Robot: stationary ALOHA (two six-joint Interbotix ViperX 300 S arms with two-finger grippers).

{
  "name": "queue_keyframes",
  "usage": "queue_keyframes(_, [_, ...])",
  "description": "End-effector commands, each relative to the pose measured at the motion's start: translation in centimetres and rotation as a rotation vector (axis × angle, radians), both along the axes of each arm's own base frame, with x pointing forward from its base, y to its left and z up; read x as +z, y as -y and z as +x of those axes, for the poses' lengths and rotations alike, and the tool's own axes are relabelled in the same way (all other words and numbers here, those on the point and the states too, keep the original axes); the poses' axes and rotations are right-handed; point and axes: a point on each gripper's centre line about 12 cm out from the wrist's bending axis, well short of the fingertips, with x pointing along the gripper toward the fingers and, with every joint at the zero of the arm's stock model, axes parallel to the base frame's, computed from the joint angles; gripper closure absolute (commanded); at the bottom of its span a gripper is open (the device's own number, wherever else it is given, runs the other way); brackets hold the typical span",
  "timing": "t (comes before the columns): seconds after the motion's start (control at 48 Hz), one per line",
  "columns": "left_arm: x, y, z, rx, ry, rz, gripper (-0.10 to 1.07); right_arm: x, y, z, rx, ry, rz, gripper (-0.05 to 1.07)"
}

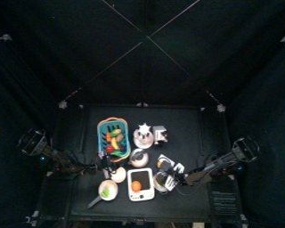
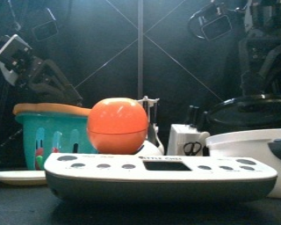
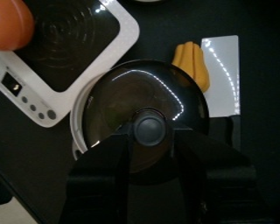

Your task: Place pot lid on pot

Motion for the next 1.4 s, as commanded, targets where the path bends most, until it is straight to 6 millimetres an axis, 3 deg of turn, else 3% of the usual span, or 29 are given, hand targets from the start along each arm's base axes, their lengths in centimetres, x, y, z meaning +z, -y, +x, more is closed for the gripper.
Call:
queue_keyframes(0.0, [0.7, 0.0, 0.4, 0.007, 0.025, -0.01, 0.13, 0.9, -0.9, 0.7, 0.01, 0.012, 0.0, 0.4])
queue_keyframes(0.667, [0.7, 0.1, 0.4, 0.006, 0.025, -0.01, 0.13, -1.4, -2.2, 2.3, -0.005, -0.063, -0.003, 0.4])
queue_keyframes(1.375, [0.7, 0.1, 0.4, 0.006, 0.023, -0.009, 0.13, -1.2, -3.0, 2.8, 0.011, -0.054, -0.003, 0.39])
